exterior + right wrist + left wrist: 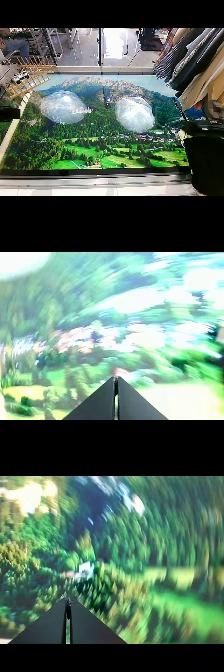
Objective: Fold the clothes and pants, and hang the long-sleeved shirts on hangers.
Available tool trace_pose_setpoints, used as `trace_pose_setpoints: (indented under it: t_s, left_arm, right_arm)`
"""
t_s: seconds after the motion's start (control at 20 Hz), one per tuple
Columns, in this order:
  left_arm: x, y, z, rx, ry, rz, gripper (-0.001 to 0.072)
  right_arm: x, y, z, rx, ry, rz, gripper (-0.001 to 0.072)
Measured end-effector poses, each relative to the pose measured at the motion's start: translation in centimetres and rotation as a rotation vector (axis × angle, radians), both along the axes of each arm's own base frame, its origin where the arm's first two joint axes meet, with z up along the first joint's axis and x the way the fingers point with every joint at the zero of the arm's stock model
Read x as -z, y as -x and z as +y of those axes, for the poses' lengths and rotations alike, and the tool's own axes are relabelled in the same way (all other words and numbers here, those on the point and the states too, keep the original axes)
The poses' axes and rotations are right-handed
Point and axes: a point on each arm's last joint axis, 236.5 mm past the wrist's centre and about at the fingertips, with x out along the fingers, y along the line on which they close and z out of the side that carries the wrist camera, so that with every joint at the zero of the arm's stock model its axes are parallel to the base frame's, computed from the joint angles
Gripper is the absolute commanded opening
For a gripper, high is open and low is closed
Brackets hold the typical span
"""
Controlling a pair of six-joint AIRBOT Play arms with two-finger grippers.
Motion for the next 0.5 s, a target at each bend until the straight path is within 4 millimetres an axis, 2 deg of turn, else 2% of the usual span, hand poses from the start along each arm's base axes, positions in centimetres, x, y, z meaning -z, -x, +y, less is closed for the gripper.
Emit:
trace_pose_setpoints:
  t_s: [0.1, 0.2, 0.35, 0.5]
  left_arm:
    - [-0.4, -0.2, 1.6, -0.104, 0.047, -0.043, 0.0029]
    - [-0.6, -0.3, 2.3, -0.158, 0.076, -0.070, 0.0029]
    - [-0.8, -0.4, 2.9, -0.200, 0.097, -0.089, 0.0029]
    - [-0.9, -0.4, 3.1, -0.216, 0.106, -0.097, 0.0029]
  right_arm:
    - [1.0, -2.4, 2.3, -0.054, 0.090, -0.077, 0.0049]
    - [0.1, -5.2, 3.1, -0.045, 0.164, -0.204, 0.0046]
    - [-2.7, -8.6, 2.4, 0.026, 0.246, -0.393, 0.0046]
    - [-5.7, -10.6, 1.0, 0.108, 0.304, -0.542, 0.0046]
